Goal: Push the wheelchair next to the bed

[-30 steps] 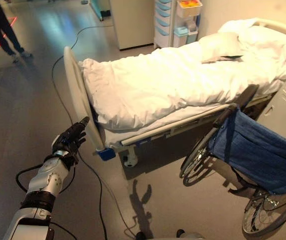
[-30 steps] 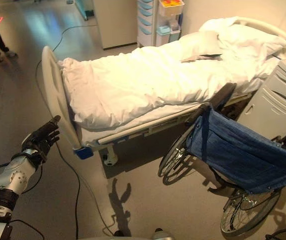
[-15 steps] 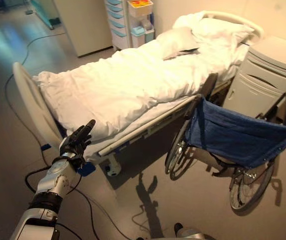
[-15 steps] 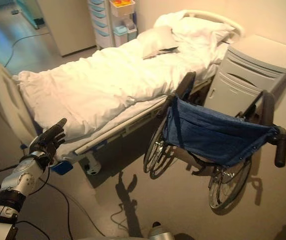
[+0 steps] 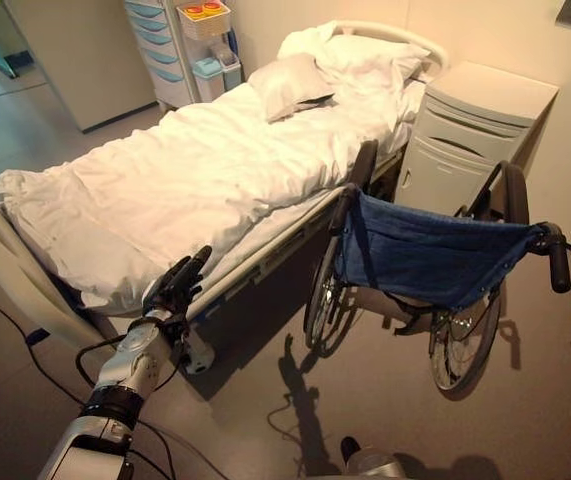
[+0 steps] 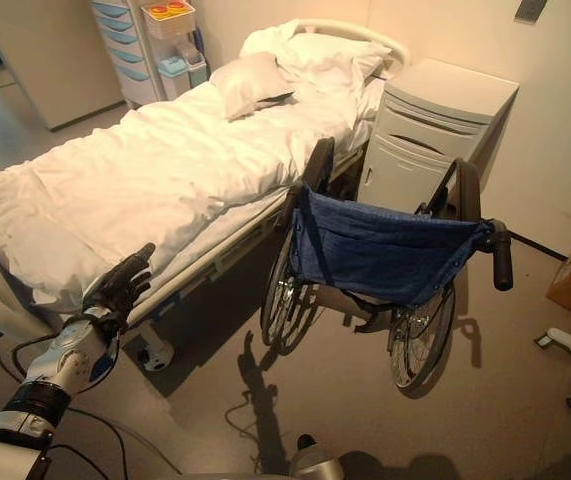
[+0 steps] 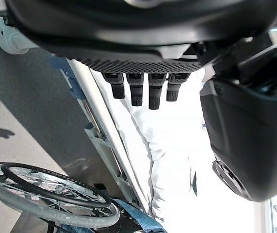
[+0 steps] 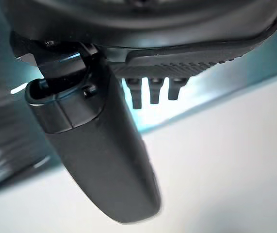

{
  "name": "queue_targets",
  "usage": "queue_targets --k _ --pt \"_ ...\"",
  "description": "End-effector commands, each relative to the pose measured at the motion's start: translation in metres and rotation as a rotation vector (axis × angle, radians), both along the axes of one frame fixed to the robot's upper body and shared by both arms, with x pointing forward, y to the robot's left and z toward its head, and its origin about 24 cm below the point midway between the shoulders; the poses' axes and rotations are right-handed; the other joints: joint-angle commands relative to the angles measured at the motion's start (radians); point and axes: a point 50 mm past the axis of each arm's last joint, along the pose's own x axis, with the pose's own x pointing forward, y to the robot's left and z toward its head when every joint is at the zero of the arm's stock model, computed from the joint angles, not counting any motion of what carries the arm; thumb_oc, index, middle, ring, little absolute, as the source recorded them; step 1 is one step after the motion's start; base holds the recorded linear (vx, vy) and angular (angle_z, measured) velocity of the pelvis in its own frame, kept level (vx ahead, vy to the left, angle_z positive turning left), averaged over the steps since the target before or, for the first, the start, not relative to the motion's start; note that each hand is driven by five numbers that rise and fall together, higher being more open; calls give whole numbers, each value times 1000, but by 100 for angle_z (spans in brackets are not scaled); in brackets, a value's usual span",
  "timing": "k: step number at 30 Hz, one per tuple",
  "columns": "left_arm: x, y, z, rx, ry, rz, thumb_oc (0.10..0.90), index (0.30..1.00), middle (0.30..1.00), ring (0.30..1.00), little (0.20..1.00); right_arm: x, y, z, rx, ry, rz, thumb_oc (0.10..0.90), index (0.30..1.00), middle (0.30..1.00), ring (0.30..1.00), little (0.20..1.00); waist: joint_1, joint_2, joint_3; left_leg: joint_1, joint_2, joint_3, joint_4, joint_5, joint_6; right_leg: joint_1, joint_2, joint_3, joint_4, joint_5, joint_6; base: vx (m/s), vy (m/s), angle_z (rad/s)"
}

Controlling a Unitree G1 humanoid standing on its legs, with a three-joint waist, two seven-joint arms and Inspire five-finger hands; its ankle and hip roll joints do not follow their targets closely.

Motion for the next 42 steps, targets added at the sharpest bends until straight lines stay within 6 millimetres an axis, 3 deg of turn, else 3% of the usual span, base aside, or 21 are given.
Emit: queue_targets --k 1,2,3,4,5,7,8,9,10,12,15,16,17,19,20,24,27,33,38,42 --pt "34 -7 54 45 -248 -15 800 900 900 900 900 24 1 -14 2 127 237 800 900 900 900 900 71 23 -79 14 -15 -74 52 -110 -20 -141 29 -39 30 113 50 11 -5 4" --pt "32 -10 49 48 -238 -10 800 900 900 900 900 37 19 -60 124 190 350 800 900 900 900 900 78 29 -76 14 -15 -79 52 -109 -17 -140 27 -45 31 112 48 7 -3 13" --pt "29 -11 44 50 -232 -1 800 900 900 900 900 42 33 -88 203 236 425 800 900 900 900 900 81 32 -75 14 -15 -83 50 -108 -15 -140 25 -50 32 110 47 5 -2 14" --pt "28 -9 44 54 -231 1 800 900 900 900 900 43 34 -89 205 238 427 800 900 900 900 900 78 29 -76 14 -15 -84 50 -108 -15 -140 25 -51 32 110 47 -78 -59 22" --pt "21 -10 34 44 -215 21 800 900 900 900 900 43 72 -151 395 318 586 800 900 900 900 900 84 28 -68 5 -15 -66 53 -85 -14 -149 21 -63 39 124 35 -72 -63 18" --pt "14 -8 23 42 -194 43 800 900 900 900 900 37 115 -203 569 276 746 800 900 900 900 900 91 32 -68 6 -16 -69 47 -78 -11 -147 20 -67 37 123 28 -36 -46 17" --pt "12 -7 22 46 -191 45 800 900 900 900 900 36 120 -208 584 274 760 800 900 900 900 900 90 31 -69 6 -16 -71 46 -77 -11 -146 20 -67 37 122 27 2 -37 16" --pt "6 -6 12 68 -165 57 800 900 900 900 900 33 153 -237 692 247 916 800 900 900 900 900 97 36 -67 7 -16 -75 42 -74 -10 -140 22 -69 34 118 21 -1 -41 21" --pt "2 -5 5 78 -143 63 800 900 900 900 900 35 174 -250 752 293 1042 800 900 900 900 900 100 37 -67 7 -16 -77 41 -73 -9 -136 22 -72 31 115 17 -5 -48 23" --pt "-8 -2 -8 91 -101 55 800 900 900 900 900 36 199 -263 793 360 1188 800 900 900 900 900 104 38 -66 6 -14 -81 38 -69 -12 -128 22 -78 29 108 11 -14 -41 16" --pt "-24 1 -29 106 -10 31 800 900 900 900 900 37 215 -270 820 455 1387 800 900 900 900 900 110 39 -66 5 -12 -89 37 -68 -13 -120 25 -84 33 95 3 -5 -47 14" --pt "-40 0 -48 158 64 -19 800 900 900 900 900 39 223 -273 824 525 1506 800 900 900 900 900 121 39 -65 5 -12 -99 35 -67 -14 -110 26 -91 32 87 -2 4 -37 22" --pt "-43 -1 -52 167 78 -29 800 900 900 900 900 40 225 -273 821 549 1549 800 900 900 900 900 122 39 -66 4 -11 -100 34 -66 -15 -109 26 -93 32 86 -3 10 -60 20" --pt "-71 -3 -80 197 207 -105 800 900 900 900 900 48 234 -273 768 740 1742 800 900 900 900 900 133 33 -64 2 -10 -111 35 -64 -16 -98 29 -102 34 72 -8 11 -53 20" --pt "-72 -3 -81 195 216 -110 800 900 900 900 900 49 234 -274 768 747 1750 800 900 900 900 900 133 33 -64 2 -9 -112 35 -64 -17 -97 29 -102 34 72 -8 19 -56 23" --pt "-114 -17 -118 189 390 -142 800 900 900 900 900 62 256 -275 642 1046 2050 800 900 900 900 900 154 17 -64 -4 -3 -133 45 -65 -17 -78 39 -104 37 50 -20 25 -58 18" --pt "-132 -25 -133 177 468 -133 800 900 900 900 900 69 270 -278 582 1179 2140 800 900 900 900 900 172 6 -69 -14 3 -148 44 -59 -21 -68 46 -107 32 41 -30 11 -60 14" --pt "-166 -39 -153 147 580 -84 800 900 900 900 900 71 293 -285 553 1279 2224 800 900 900 900 900 219 -2 -66 -32 17 -180 42 -48 -35 -36 47 -155 20 17 -46 -23 -46 41" --pt "-168 -46 -153 168 525 -53 800 900 900 900 900 73 301 -287 571 1281 2247 800 900 900 900 900 262 -2 -67 -51 15 -225 41 -40 -48 -12 47 -201 1 6 -56 -9 -24 47" --pt "-168 -50 -153 173 530 -164 800 900 900 900 900 76 302 -287 563 1301 2238 800 900 900 900 900 295 2 -63 -69 15 -265 42 -29 -58 -4 41 -238 1 -5 -60 -31 -26 43"
